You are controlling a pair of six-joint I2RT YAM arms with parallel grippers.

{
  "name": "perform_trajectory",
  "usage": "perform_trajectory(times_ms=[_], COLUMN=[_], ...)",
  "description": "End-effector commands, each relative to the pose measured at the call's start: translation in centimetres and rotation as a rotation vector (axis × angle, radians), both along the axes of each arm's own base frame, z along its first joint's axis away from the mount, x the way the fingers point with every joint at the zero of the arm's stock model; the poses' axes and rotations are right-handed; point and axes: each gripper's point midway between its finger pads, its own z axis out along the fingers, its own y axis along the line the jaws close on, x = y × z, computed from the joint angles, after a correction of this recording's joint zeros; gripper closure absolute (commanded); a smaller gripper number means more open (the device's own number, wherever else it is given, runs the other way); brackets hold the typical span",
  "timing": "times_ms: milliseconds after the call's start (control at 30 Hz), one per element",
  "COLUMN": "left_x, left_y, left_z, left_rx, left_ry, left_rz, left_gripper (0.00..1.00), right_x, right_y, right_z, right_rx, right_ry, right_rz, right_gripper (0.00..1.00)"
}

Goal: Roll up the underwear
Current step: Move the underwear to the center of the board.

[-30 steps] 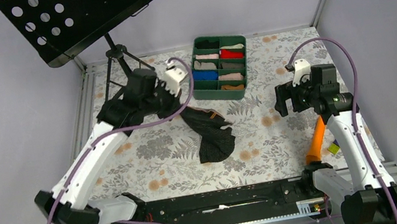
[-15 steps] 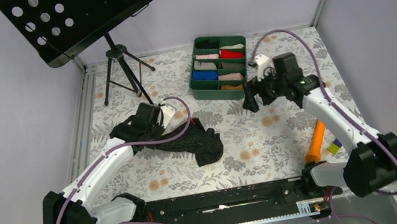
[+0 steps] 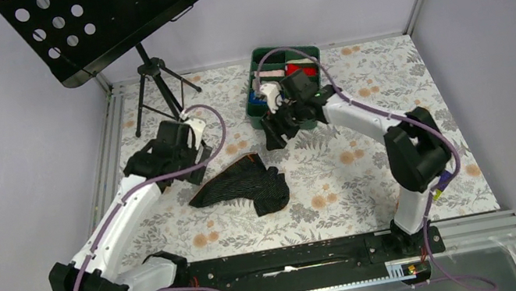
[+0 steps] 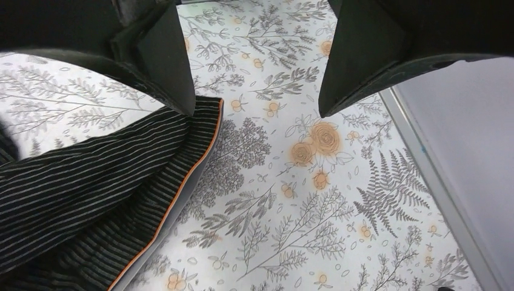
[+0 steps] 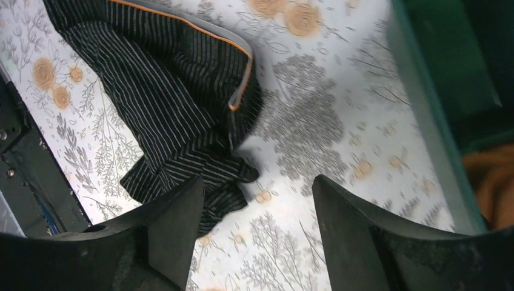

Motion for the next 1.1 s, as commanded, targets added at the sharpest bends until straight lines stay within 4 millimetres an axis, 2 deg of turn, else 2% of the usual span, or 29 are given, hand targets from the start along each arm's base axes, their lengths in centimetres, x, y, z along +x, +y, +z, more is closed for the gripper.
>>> perform_trajectory(times_ms=[0, 100, 267, 433, 633, 767, 867, 933, 967, 1000, 1067], left_x=[-0.2, 0.1, -1.5, -3.1, -3.3, -2.9, -1.2, -0.3, 0.4, 1.2, 1.6], left_y=[-0.9, 0.4, 0.3, 1.7, 3.2, 3.2, 2.8, 2.2, 2.1, 1.9, 1.2], left_z=[0.5, -0.1, -2.2, -4.8, -6.5, -6.6, -4.9, -4.0, -3.5, -2.7, -2.6], left_rx=[-0.125, -0.103, -0.075, -0.027, 0.020, -0.008, -0.080, -0.141, -0.166, -0.199, -0.237], left_ry=[0.102, 0.120, 0.269, 0.369, 0.431, 0.459, 0.434, 0.458, 0.463, 0.467, 0.510], left_rz=[0.030, 0.076, -0.020, -0.008, 0.062, 0.071, 0.108, 0.134, 0.161, 0.175, 0.189], left_gripper=[0.19, 0.21, 0.28, 0.28, 0.31, 0.31, 0.27, 0.28, 0.28, 0.28, 0.29], right_x=[-0.4, -0.2, 0.0, -0.2, 0.7, 0.9, 0.7, 0.8, 1.0, 1.4, 1.4], right_y=[4.1, 5.8, 7.8, 7.9, 7.3, 7.3, 7.3, 7.2, 7.1, 6.7, 6.1], right_z=[0.0, -1.7, -2.7, -4.2, -5.1, -5.5, -5.8, -6.1, -6.1, -5.9, -5.2], right_rx=[0.020, 0.017, 0.018, -0.021, -0.062, -0.067, -0.067, -0.076, -0.086, -0.095, -0.091], right_ry=[-0.031, 0.004, 0.012, 0.017, -0.003, -0.003, 0.005, 0.006, 0.000, -0.011, -0.017], right_rz=[0.128, 0.138, 0.178, 0.163, 0.114, 0.103, 0.109, 0.102, 0.083, 0.060, 0.050], right_gripper=[0.26, 0.26, 0.26, 0.26, 0.38, 0.53, 0.74, 0.94, 1.00, 1.00, 1.00])
